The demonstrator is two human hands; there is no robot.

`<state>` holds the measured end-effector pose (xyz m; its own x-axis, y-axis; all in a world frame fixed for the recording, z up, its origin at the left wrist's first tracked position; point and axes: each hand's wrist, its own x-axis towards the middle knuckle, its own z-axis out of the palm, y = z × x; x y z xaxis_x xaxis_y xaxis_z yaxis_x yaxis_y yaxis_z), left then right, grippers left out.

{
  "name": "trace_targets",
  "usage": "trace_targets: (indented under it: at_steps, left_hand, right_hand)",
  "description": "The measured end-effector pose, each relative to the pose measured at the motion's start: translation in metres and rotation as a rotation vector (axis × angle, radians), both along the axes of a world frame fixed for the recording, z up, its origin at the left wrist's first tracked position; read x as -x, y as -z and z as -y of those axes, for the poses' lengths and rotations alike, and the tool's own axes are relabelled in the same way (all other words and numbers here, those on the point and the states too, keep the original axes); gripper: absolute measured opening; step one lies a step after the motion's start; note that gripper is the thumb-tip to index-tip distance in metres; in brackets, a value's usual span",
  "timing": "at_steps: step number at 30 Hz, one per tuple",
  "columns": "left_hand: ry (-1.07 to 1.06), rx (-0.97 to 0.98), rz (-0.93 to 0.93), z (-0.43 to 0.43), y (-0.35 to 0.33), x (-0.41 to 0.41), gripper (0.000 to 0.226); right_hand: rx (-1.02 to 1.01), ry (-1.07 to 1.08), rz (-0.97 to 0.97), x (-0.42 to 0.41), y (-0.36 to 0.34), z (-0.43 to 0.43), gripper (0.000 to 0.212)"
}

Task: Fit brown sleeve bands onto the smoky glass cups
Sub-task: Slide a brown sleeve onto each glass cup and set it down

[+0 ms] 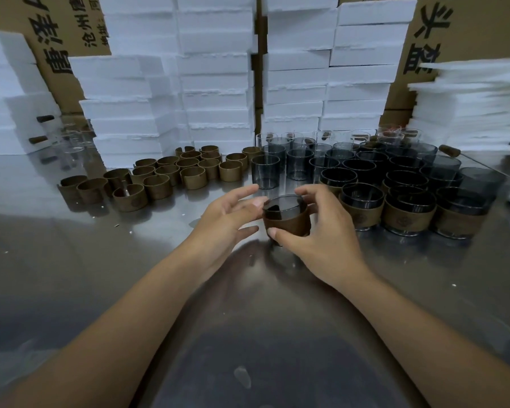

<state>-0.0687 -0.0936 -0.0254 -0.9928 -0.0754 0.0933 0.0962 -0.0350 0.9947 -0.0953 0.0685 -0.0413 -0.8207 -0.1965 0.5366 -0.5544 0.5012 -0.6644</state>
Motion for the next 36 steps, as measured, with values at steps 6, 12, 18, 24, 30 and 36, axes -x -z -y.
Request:
trace_targets:
  at_steps: [6,12,18,24,30,36]
  left_hand:
    - [-0.049,0.003,-0.024,0.002,-0.002,-0.003,0.027]
    - [-0.183,-0.015,-0.089,0.005,-0.003,-0.002,0.021]
    - [-0.237,-0.073,-0.094,0.007,-0.003,-0.003,0.019]
    - [-0.272,-0.143,-0.085,0.012,-0.004,-0.002,0.019]
    - [-0.32,-0.134,-0.092,0.01,-0.001,0.007,0.018]
    - [-0.407,-0.017,-0.128,0.015,0.007,0.015,0.024]
  right_hand:
    - [-0.447,0.311,-0.157,0.005,-0.004,-0.013,0.06]
    - [-0.77,0.482,-0.114,0.009,-0.01,-0.014,0.06]
    - [-0.796,0.562,-0.093,0.011,-0.01,-0.014,0.058]
    - [-0.861,0.578,-0.085,0.016,-0.016,-0.01,0.057]
    - [-0.89,0.383,-0.403,0.019,-0.022,0.026,0.036]
    - [-0.645,0.181,-0.02,0.055,-0.023,0.082,0.045]
